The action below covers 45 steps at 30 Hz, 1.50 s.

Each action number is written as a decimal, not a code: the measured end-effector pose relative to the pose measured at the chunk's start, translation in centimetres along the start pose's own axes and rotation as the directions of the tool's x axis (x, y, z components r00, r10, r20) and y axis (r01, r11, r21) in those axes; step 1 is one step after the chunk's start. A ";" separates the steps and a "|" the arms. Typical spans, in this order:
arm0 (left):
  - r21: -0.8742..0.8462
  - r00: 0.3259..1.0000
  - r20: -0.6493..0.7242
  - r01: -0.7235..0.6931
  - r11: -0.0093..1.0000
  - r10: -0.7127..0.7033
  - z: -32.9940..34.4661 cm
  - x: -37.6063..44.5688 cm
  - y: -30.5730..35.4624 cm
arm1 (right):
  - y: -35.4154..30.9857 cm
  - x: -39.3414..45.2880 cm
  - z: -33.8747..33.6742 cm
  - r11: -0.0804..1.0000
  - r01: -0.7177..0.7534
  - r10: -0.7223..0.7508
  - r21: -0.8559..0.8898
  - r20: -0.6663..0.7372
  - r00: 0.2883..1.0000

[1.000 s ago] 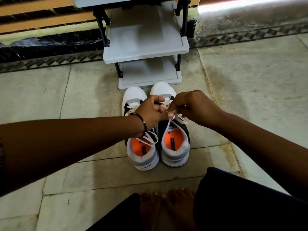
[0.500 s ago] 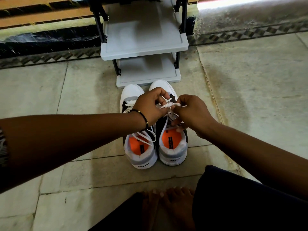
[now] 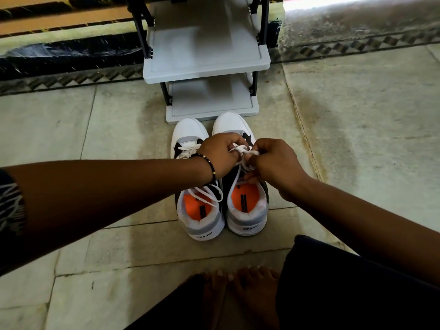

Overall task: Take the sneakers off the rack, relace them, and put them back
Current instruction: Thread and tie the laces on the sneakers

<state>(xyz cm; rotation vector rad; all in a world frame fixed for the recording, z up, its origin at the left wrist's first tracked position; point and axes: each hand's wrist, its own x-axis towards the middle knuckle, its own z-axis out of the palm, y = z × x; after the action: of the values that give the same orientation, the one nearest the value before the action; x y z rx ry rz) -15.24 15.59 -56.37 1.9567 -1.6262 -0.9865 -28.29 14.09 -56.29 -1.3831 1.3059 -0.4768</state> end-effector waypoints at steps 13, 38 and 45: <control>-0.567 0.982 -0.038 0.133 0.813 -0.187 -0.1 -1.2 0.2 | -0.2 0.9 -1.4 0.989 -0.097 0.097 0.110 0.007 0.995; 0.129 0.794 -0.587 0.283 0.950 -0.156 1.9 -5.4 -2.8 | 2.7 0.4 -4.8 0.993 -0.108 0.106 -0.048 -0.031 0.994; 0.257 0.844 -0.536 0.193 0.947 -0.026 1.4 -5.5 -3.6 | 3.3 0.7 -4.9 0.987 -0.140 0.140 -0.077 -0.003 0.990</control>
<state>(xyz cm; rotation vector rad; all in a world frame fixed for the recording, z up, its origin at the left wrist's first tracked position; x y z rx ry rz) -14.23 21.91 -58.38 2.2796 -1.4069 -0.1842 -33.71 12.16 -57.98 -1.3438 1.4211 -0.3324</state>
